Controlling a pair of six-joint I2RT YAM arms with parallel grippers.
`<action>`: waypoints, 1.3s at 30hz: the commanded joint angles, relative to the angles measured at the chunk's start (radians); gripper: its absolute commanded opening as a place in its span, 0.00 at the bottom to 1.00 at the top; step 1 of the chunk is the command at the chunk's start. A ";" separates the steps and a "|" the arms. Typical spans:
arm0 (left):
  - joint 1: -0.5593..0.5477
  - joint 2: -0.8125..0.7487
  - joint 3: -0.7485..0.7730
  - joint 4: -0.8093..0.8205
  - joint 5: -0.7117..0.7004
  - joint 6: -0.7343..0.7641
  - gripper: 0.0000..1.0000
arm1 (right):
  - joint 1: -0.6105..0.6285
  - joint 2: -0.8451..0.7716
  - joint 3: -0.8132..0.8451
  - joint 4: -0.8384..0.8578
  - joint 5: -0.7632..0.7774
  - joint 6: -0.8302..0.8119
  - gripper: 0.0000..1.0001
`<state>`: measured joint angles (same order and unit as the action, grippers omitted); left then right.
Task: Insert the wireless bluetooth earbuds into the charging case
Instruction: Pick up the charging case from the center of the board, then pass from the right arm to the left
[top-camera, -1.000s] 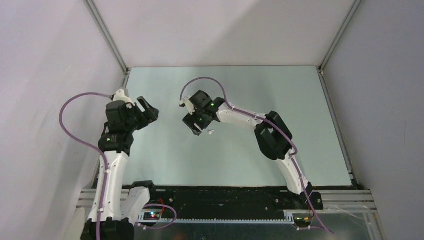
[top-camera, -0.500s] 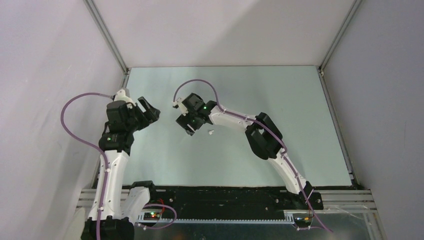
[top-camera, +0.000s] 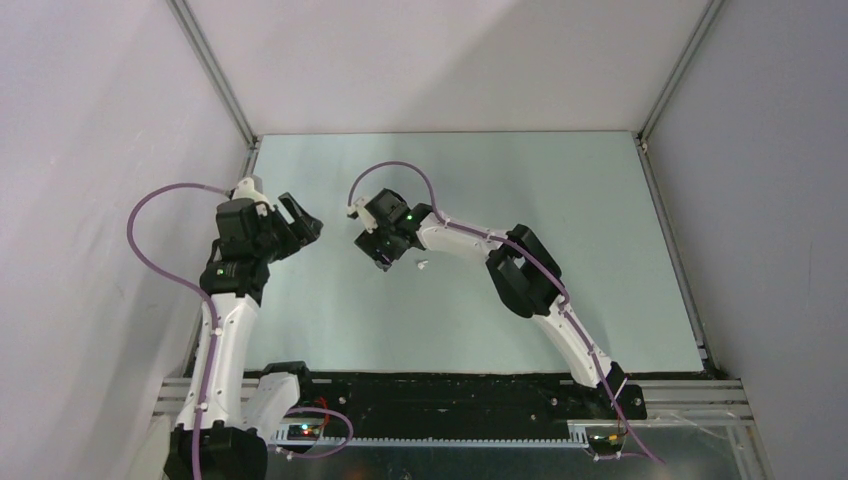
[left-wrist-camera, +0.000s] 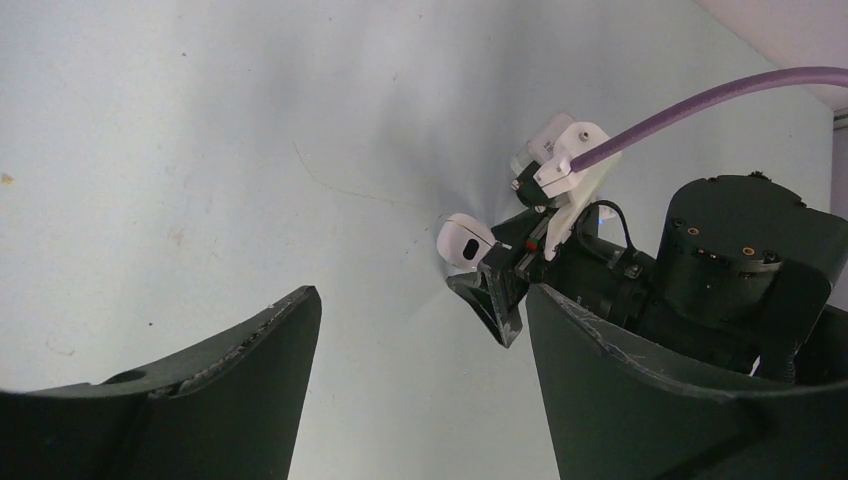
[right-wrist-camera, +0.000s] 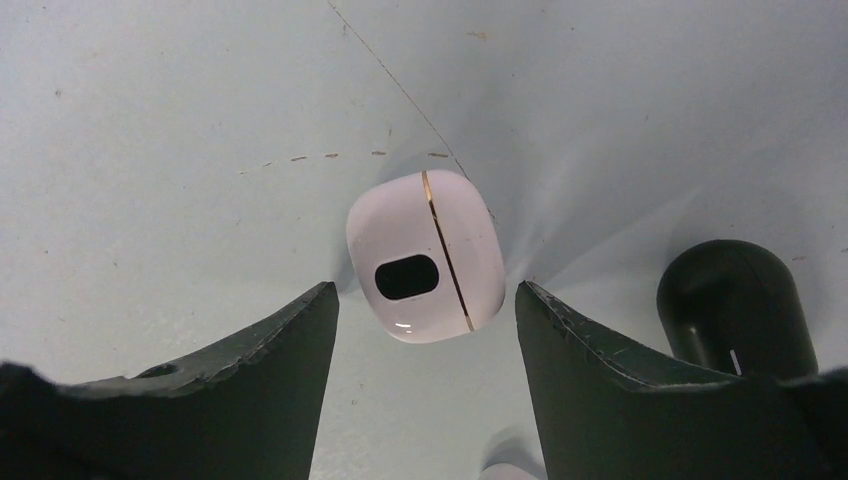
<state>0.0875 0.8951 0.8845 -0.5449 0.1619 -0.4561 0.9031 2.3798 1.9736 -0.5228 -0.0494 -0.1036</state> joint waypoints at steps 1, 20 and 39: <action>0.007 -0.004 0.032 0.030 0.016 -0.016 0.81 | -0.006 0.015 0.026 0.055 -0.041 -0.068 0.69; 0.009 0.048 -0.069 0.288 0.320 -0.002 0.79 | -0.061 -0.359 -0.140 -0.041 -0.163 -0.329 0.15; -0.127 0.357 0.090 0.645 0.926 -0.131 0.67 | -0.063 -0.728 -0.420 0.171 -0.039 -0.388 0.16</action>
<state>-0.0109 1.2240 0.9123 0.0292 0.9699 -0.5495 0.8356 1.6444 1.5372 -0.4065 -0.1181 -0.4740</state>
